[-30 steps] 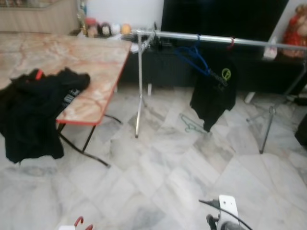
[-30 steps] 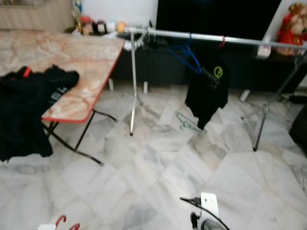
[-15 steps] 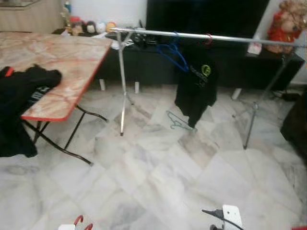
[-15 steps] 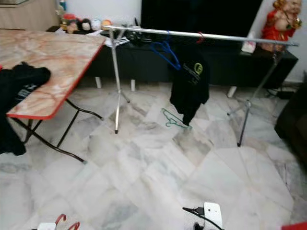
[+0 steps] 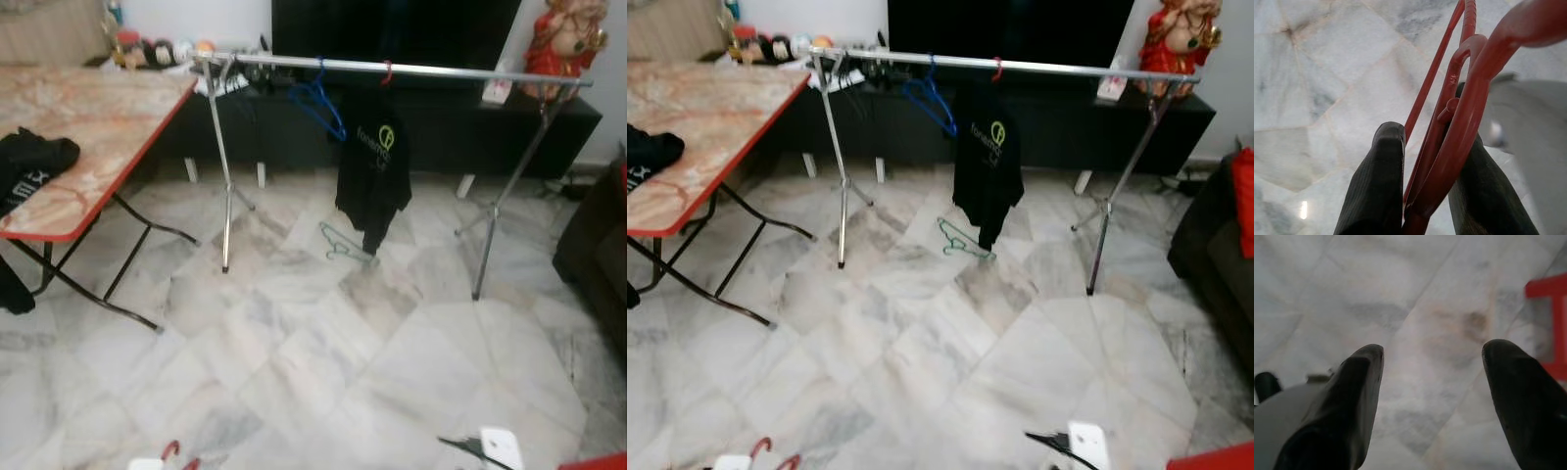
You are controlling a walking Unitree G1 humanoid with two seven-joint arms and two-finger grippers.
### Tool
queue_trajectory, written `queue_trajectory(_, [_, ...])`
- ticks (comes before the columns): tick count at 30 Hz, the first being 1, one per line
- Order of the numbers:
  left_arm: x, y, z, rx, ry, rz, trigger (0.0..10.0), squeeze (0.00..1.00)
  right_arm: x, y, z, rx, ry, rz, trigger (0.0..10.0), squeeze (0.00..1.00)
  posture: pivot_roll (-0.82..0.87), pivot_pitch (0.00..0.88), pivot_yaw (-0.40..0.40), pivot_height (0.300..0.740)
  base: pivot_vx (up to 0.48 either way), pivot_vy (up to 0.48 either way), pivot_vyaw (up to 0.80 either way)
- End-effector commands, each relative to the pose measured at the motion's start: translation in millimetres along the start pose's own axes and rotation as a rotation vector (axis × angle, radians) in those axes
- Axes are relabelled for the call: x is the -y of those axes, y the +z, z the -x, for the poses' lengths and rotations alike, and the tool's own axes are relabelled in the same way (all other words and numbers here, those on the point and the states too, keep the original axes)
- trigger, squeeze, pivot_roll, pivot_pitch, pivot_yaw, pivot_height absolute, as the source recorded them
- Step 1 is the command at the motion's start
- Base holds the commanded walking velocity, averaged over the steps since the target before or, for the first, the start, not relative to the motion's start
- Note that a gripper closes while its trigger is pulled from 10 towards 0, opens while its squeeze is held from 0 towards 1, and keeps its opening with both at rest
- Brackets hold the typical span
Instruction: Hang hanger
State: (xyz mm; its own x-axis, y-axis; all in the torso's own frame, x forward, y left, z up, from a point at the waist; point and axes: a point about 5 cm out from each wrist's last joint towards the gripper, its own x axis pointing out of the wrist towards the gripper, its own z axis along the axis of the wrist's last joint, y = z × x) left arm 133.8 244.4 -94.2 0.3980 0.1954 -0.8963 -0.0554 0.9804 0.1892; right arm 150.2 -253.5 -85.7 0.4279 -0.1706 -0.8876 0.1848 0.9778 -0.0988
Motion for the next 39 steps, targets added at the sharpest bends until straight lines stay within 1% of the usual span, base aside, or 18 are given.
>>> queue_trajectory(1, [-5.9,-5,0.8,-0.013,0.011,-0.004,10.0,0.00,-12.7,7,-1.7,0.016,0.025,0.002,10.0,0.00,0.00,0.000,-0.061,0.740,0.000,-0.307,0.00])
queue_trajectory(2, [-5.9,-5,0.9,-0.013,0.010,-0.004,10.0,0.00,-19.7,9,-2.3,0.018,0.032,0.001,10.0,0.00,0.00,0.000,-0.061,0.740,0.000,-0.311,0.00])
queue_trajectory(4, [-5.8,-5,0.9,-0.013,0.009,-0.004,10.0,0.00,-24.9,9,-2.7,0.019,0.037,0.001,10.0,0.00,0.00,0.000,-0.061,0.740,0.000,-0.311,0.00])
queue_trajectory(5, [-5.4,-5,0.8,-0.013,0.008,-0.005,10.0,0.00,-30.2,9,-3.0,0.019,0.043,0.001,10.0,0.00,0.00,0.000,-0.063,0.740,0.000,-0.307,0.00])
queue_trajectory(11, [-5.1,-6,0.9,-0.014,0.007,-0.002,10.0,0.00,-40.2,10,-3.4,0.020,0.052,0.001,10.0,0.00,0.00,0.000,-0.064,0.740,0.000,-0.310,0.00])
queue_trajectory(14, [-4.9,-6,0.9,-0.014,0.007,-0.002,10.0,0.00,-43.2,11,-3.4,0.020,0.054,0.001,10.0,0.00,0.00,0.000,-0.064,0.740,0.000,-0.310,0.00])
queue_trajectory(19, [-3.7,-7,0.9,-0.015,0.004,-0.003,10.0,0.00,-42.4,8,-3.2,0.016,0.055,0.002,10.0,0.00,0.00,0.000,-0.064,0.740,0.000,-0.309,0.00])
queue_trajectory(25, [-3.0,-8,0.9,-0.018,0.003,-0.003,10.0,0.00,-45.0,10,-3.4,0.020,0.057,0.002,10.0,0.00,0.00,0.000,-0.064,0.740,0.000,-0.309,0.00])
queue_trajectory(28, [-2.8,-8,0.9,-0.017,0.002,-0.001,10.0,0.00,-39.3,10,-3.3,0.020,0.051,0.002,10.0,0.00,0.00,0.000,-0.064,0.740,0.000,-0.311,0.00])
queue_trajectory(31, [-2.5,-8,0.9,-0.017,0.002,-0.001,10.0,0.00,-37.7,10,-3.2,0.021,0.050,0.002,10.0,0.00,0.00,0.000,-0.064,0.740,0.000,-0.309,0.00])
queue_trajectory(34, [-2.0,-7,0.9,-0.017,0.001,-0.003,10.0,0.00,-30.7,6,-2.8,0.018,0.044,0.002,10.0,0.00,0.00,0.000,-0.064,0.740,0.000,-0.307,0.00])
queue_trajectory(36, [-1.7,-8,0.9,-0.019,0.002,0.011,10.0,0.00,-23.5,5,-2.3,0.017,0.036,0.003,10.0,0.00,0.00,0.000,-0.065,0.740,0.000,0.000,0.00])
queue_trajectory(39, [-1.3,-9,0.9,-0.019,-0.002,0.007,10.0,0.00,-19.1,5,-2.0,0.017,0.032,0.004,10.0,0.00,0.00,0.000,-0.065,0.740,0.000,0.000,0.00])
